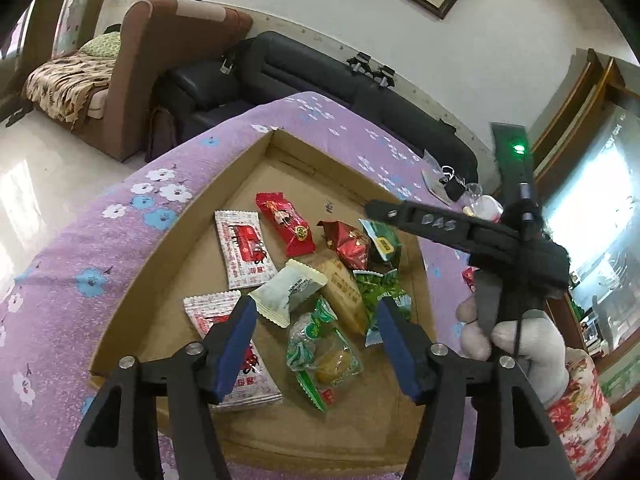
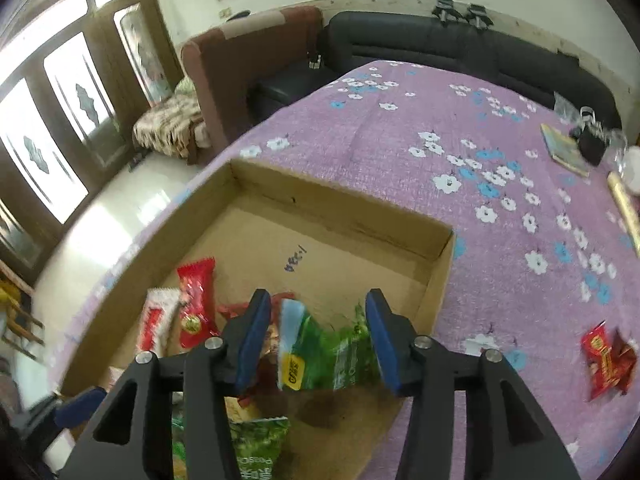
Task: Organize snacks
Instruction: 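Carry the pea bag and candy stick over the box and open both grippers, then grasp the dark red candy packet with the right gripper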
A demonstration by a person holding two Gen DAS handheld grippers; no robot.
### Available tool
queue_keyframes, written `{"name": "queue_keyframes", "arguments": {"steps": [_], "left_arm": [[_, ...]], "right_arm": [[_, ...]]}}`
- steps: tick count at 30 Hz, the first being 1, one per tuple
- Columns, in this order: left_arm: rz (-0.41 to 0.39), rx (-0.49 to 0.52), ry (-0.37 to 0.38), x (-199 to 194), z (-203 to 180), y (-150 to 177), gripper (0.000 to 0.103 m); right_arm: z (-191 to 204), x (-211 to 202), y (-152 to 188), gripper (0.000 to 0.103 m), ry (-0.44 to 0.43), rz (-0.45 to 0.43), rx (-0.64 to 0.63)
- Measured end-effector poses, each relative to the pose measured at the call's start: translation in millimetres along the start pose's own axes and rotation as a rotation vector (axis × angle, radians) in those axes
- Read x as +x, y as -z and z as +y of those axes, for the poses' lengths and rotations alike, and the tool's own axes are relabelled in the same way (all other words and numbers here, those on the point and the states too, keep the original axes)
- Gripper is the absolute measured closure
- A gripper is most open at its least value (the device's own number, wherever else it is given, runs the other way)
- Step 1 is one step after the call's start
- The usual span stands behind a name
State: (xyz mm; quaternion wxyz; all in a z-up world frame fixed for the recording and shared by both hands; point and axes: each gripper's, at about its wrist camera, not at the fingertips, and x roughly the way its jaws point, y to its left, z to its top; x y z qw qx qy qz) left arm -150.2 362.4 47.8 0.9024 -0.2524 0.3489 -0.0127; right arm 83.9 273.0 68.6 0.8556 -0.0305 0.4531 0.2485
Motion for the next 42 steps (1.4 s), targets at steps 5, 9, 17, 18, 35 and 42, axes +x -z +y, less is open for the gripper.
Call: {"name": "queue_keyframes", "arguments": {"steps": [5, 9, 17, 18, 35, 42], "left_arm": [[-0.016, 0.005, -0.001, -7, -6, 0, 0.037], [-0.022, 0.035, -0.001, -11, -20, 2, 0.036], [-0.052, 0.199, -0.076, -20, -68, 14, 0.033], [-0.055, 0.23, -0.091, -21, -77, 17, 0.031], [0.028, 0.478, -0.184, -3, -156, 60, 0.028], [0.055, 0.53, -0.191, 6, -177, 70, 0.028]], "right_arm": [[-10, -31, 1, 0.045, -0.001, -0.068, 0.025], [-27, -57, 15, 0.043, -0.007, -0.101, 0.05], [-58, -90, 57, 0.042, 0.041, -0.123, 0.065], [-61, -92, 61, 0.042, 0.045, -0.123, 0.066], [-170, -144, 125, 0.041, 0.129, -0.157, 0.255], [-204, -162, 137, 0.04, 0.153, -0.183, 0.327]]}}
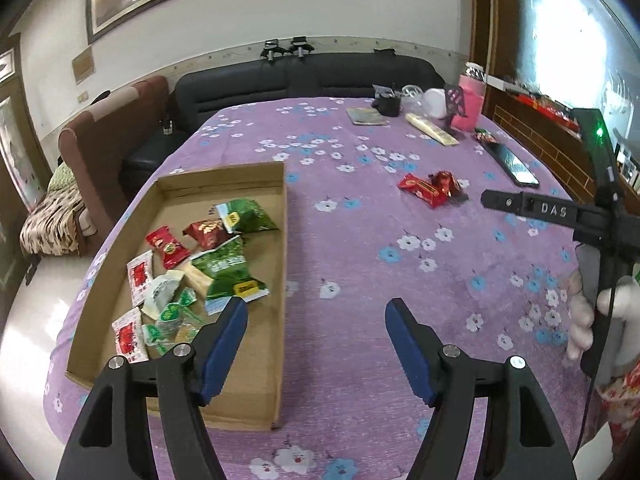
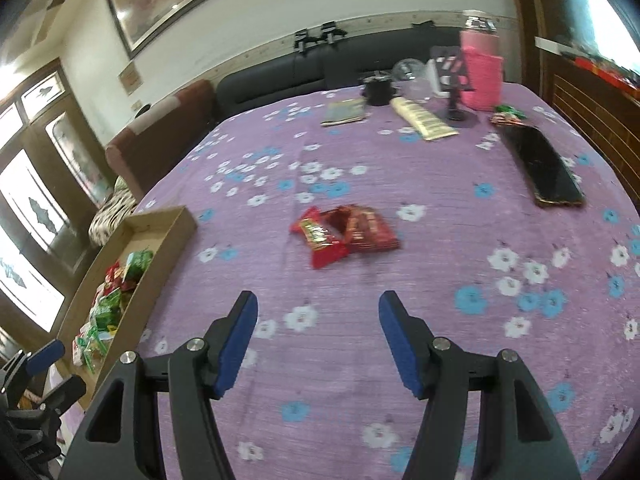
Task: Organize snacks
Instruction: 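Grasp the dark red candy packet with the right gripper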
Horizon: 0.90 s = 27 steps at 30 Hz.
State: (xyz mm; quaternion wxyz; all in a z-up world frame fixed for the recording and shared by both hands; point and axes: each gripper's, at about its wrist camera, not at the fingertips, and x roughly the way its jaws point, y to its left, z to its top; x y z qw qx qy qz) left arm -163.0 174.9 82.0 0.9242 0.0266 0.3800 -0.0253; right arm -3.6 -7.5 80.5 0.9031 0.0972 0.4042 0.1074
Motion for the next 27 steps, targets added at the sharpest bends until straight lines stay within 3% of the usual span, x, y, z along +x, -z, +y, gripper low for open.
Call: {"name": "queue_keyframes", "arguments": {"steps": [8, 18, 27], "left_arm": [[0.027, 0.024, 0.017, 9, -13, -1, 0.028], [0.025, -0.023, 0.157, 13, -16, 0, 0.028], [0.033, -0.068, 0.207, 14, -4, 0, 0.026]], "right_arm": [[-28, -3, -1, 0.039, 0.027, -0.01, 0.04], [-49, 6, -15, 0.039, 0.079, -0.017, 0.08], [-49, 59, -60, 0.039, 0.073, 0.014, 0.125]]}}
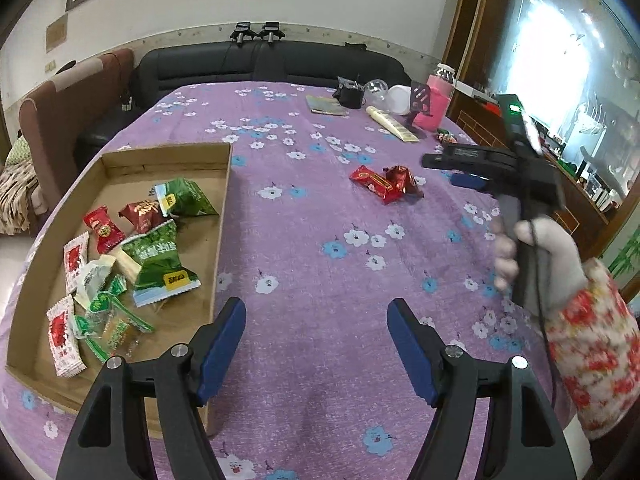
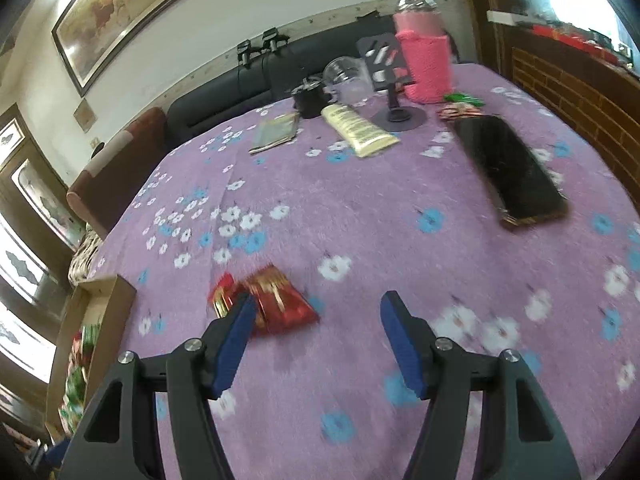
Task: Organize snacks
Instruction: 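Grasp the dark red candy packet with the right gripper, then grasp the red black-label packet with the left gripper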
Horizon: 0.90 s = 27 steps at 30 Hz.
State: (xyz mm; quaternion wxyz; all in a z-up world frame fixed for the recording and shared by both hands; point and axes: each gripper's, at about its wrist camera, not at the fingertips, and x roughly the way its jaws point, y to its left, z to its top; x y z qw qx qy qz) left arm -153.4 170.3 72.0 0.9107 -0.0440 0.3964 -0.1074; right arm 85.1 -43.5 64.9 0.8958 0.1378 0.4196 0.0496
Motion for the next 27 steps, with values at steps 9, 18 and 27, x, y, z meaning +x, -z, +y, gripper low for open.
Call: {"name": "queue_keyframes", "arguments": {"steps": [9, 18, 27], "left_arm": [[-0.016, -0.037, 0.009, -4, 14, -2, 0.026], [0.032, -0.046, 0.111, 10, 2, -17, 0.026], [0.073, -0.051, 0.203, 53, -19, -61, 0.027]], "right_arm": [[29, 40, 0, 0.036, 0.024, 0.074, -0.07], [37, 44, 7, 0.07, -0.027, 0.106, -0.098], [3, 1, 14, 0.075, -0.115, 0.025, -0.001]]}}
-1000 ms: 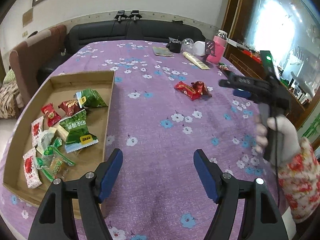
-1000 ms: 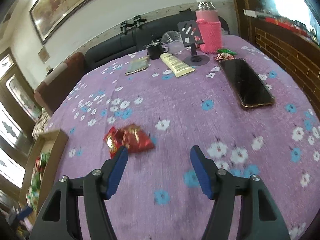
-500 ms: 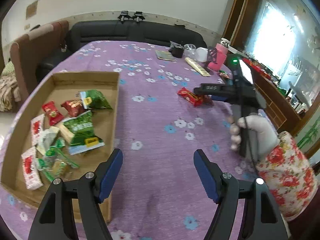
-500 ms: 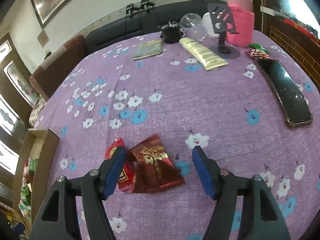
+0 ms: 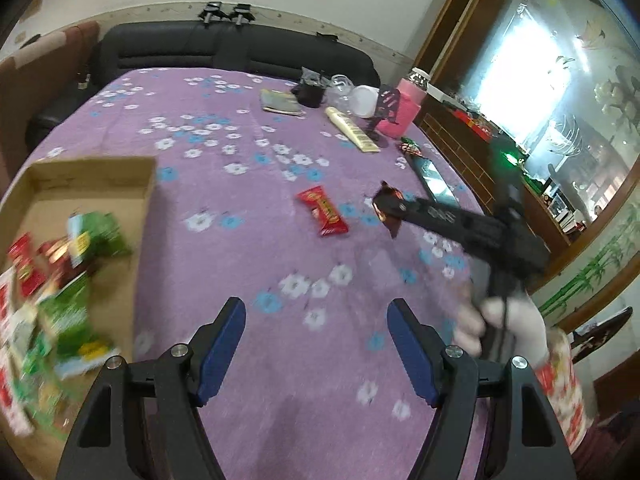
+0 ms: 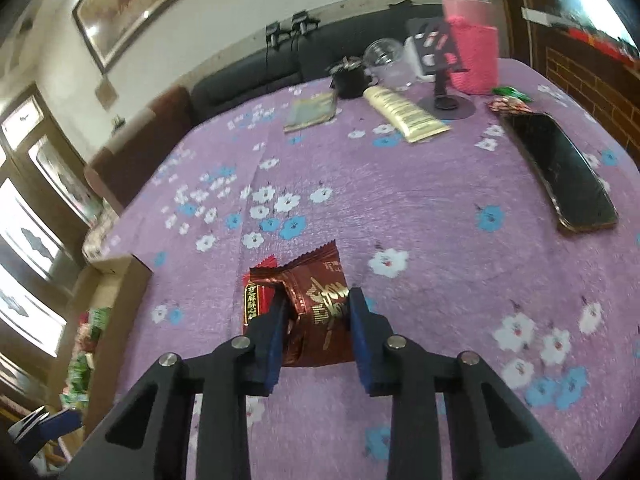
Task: Organize snacks
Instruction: 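Grasp the red black-label packet with the left gripper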
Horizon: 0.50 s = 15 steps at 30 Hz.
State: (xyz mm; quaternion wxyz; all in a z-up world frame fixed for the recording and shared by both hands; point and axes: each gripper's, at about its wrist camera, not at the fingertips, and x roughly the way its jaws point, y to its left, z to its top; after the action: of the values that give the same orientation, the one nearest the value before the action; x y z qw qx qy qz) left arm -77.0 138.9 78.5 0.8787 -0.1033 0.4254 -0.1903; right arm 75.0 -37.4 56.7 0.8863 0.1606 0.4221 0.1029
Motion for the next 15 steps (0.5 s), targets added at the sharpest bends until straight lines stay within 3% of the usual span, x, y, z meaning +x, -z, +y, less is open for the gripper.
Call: {"name": "queue_keyframes", "arguments": {"steps": [9, 15], "left_arm": [[0.112, 0.07, -0.064, 104, -32, -56, 0.027], [0.107, 0.13, -0.185, 151, -38, -73, 0.027]], "right_arm": [[-42, -9, -3, 0.075, -0.061, -0.002, 0.151], [-49, -4, -4, 0.075, -0.088, 0.022, 0.191]]}}
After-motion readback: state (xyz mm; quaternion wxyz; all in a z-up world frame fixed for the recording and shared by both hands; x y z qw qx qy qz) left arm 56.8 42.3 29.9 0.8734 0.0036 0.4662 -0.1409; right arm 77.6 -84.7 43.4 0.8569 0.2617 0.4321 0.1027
